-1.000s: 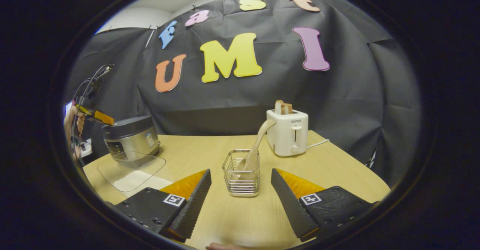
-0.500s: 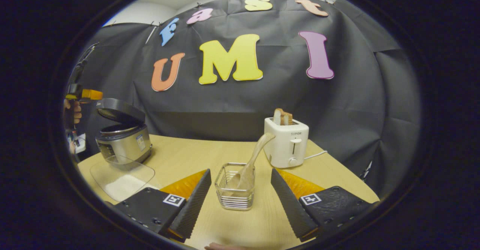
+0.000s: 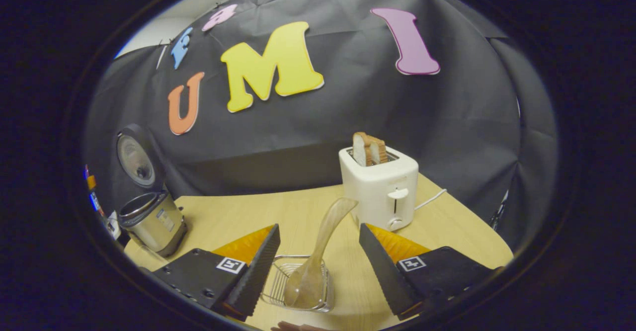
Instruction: Close the left gripper, press the button to open the rice cooker; take a wooden spoon from the chopstick holder with the right hand, scoop a spoonful of rice and pour it into the rice cooker, then put the wooden spoon back into the chopstick holder.
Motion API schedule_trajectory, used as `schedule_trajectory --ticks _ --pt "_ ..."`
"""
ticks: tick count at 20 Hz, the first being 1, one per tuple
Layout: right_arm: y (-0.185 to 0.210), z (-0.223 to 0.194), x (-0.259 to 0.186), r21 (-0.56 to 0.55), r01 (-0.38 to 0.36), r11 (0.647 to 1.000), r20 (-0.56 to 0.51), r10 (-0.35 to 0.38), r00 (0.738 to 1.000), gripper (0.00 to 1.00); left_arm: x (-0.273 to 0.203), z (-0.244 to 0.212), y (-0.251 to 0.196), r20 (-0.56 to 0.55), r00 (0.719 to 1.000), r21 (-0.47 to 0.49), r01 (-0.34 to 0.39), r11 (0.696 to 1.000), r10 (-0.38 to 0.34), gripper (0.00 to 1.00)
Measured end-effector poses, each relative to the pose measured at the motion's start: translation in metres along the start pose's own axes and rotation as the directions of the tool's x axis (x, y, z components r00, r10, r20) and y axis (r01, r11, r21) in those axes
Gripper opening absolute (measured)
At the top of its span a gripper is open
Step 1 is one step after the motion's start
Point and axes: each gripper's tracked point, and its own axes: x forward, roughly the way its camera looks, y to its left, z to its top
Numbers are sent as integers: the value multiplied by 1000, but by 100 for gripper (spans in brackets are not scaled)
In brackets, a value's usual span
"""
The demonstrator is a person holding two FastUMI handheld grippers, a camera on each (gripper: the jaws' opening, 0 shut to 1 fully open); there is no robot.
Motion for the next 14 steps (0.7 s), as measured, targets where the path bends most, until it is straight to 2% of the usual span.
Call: schedule_trajectory --ticks 2,3,4,7,8,9,10,11,12,13,14 --pt "-11 0 20 9 25 1000 -27 -25 999 96 -8 -11 8 4 1000 15 -13 1000 13 100" --pt "-13 0 29 21 27 999 -44 -26 999 91 -12 -17 11 11 1000 21 -21 1000 21 100" --pt "-13 0 38 43 19 999 -60 -17 998 95 -13 -22 11 11 1000 24 -20 1000 20 100" --pt "-8 0 62 113 -16 994 -86 26 996 91 -17 -32 12 38 999 14 -10 1000 10 100" --pt "-5 2 62 129 -33 991 -91 45 995 84 -19 -35 12 39 999 9 -5 1000 5 100" --pt "-3 0 70 138 -40 990 -104 55 993 67 -19 -37 12 37 999 8 -2 1000 2 100" --pt "-2 -1 75 128 -39 991 -109 53 993 59 -20 -40 11 31 1000 13 -3 1000 3 100" --pt "-3 -3 73 110 -42 993 -109 54 993 42 -20 -41 13 29 1000 23 -9 1000 9 100" --pt "-3 -3 71 90 -43 995 -108 52 993 43 -21 -41 13 28 999 33 -16 999 15 100" --pt "1 -3 68 91 -57 994 -107 66 992 41 -21 -41 13 30 999 36 -21 999 20 100" --pt "6 2 64 110 -77 991 -93 88 992 30 -22 -41 11 31 999 36 -20 999 19 100"
